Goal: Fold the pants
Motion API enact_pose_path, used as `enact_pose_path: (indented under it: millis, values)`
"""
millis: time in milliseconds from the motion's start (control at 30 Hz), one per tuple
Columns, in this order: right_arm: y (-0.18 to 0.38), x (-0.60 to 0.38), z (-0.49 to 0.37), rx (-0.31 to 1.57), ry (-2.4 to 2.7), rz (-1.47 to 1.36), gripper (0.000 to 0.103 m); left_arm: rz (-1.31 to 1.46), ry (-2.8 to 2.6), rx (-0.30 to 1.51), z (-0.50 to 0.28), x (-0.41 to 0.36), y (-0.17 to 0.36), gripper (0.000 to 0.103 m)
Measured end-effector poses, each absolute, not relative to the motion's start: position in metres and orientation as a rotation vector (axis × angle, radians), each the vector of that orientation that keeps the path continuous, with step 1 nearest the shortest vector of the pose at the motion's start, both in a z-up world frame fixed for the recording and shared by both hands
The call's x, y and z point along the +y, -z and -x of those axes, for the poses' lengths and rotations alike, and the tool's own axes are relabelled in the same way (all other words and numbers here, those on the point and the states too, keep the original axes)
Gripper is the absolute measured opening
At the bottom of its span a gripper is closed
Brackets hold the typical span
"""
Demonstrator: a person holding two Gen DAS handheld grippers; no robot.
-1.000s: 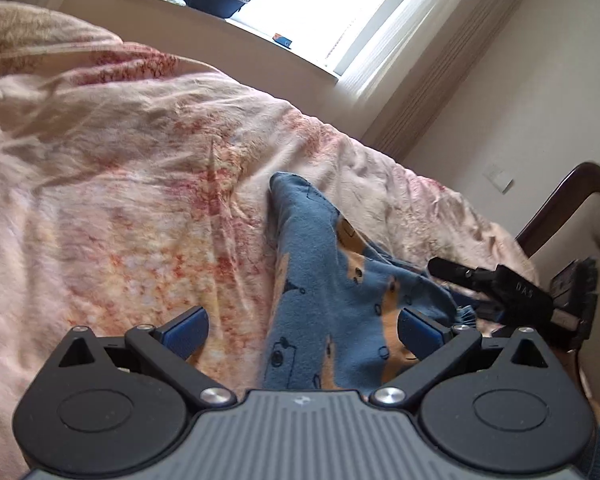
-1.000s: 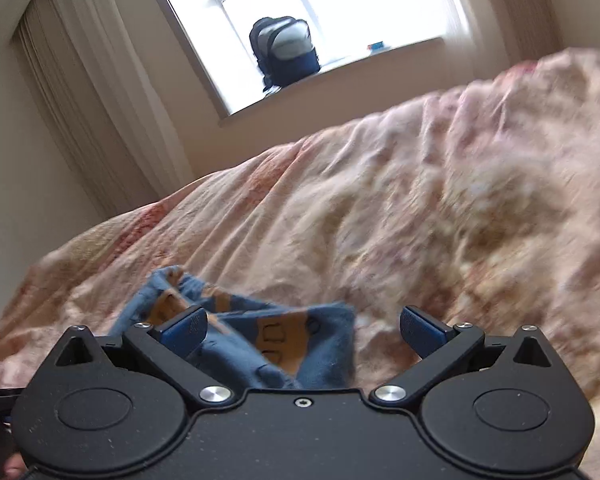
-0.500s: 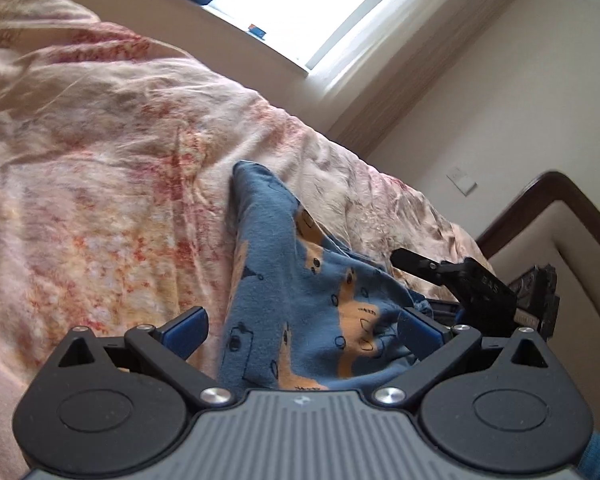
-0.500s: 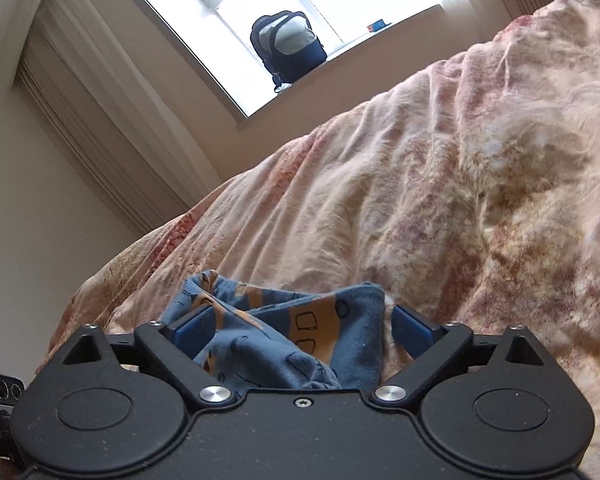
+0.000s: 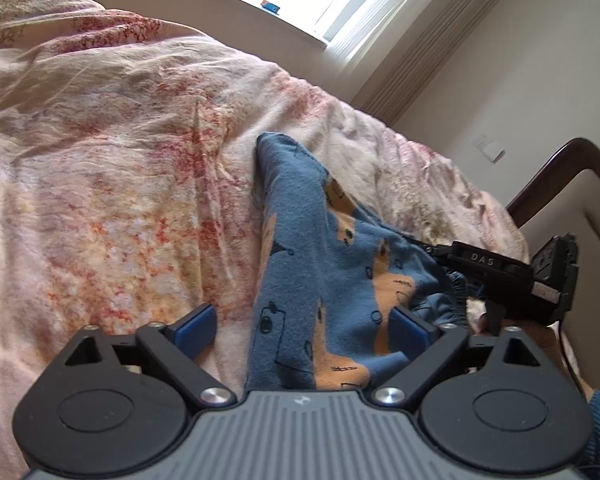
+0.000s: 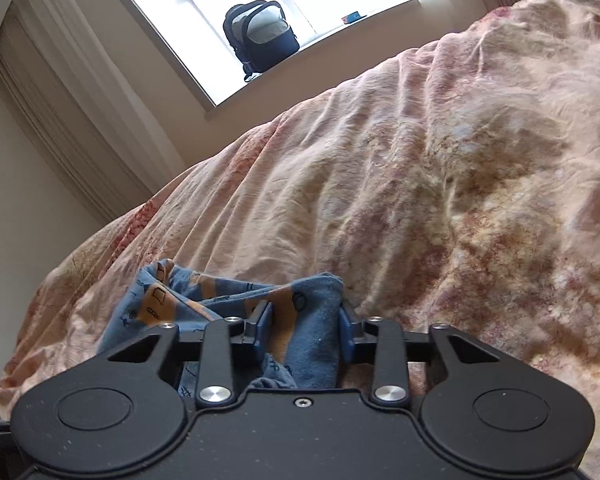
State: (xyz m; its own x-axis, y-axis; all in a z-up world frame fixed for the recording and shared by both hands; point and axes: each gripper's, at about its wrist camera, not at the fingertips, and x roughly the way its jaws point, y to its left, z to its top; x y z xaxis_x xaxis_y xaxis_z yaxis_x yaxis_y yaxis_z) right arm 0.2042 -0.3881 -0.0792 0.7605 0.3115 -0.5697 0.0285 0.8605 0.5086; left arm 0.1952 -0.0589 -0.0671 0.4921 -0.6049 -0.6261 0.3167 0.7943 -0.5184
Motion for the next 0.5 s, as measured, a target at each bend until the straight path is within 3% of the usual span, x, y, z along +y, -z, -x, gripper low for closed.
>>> enact_pose_path:
  millis: [133, 300, 500]
  values:
    - [0.075, -0.378, -0.204, 0.693, -0.152, -0.449, 0.025, 0.355, 0.545, 0.905, -0.194, -0.059, 0.066, 0.079]
    - [0.071, -0.367, -0.202, 0.675, -0.134, -0.378, 0.011, 0.329, 0.548, 0.905, -0.191, -0.059, 0.063, 0.046]
    - [0.064, -0.357, -0.200, 0.664, -0.095, -0.328, 0.008, 0.348, 0.512, 0.917, -0.188, -0.057, 0.058, 0.025]
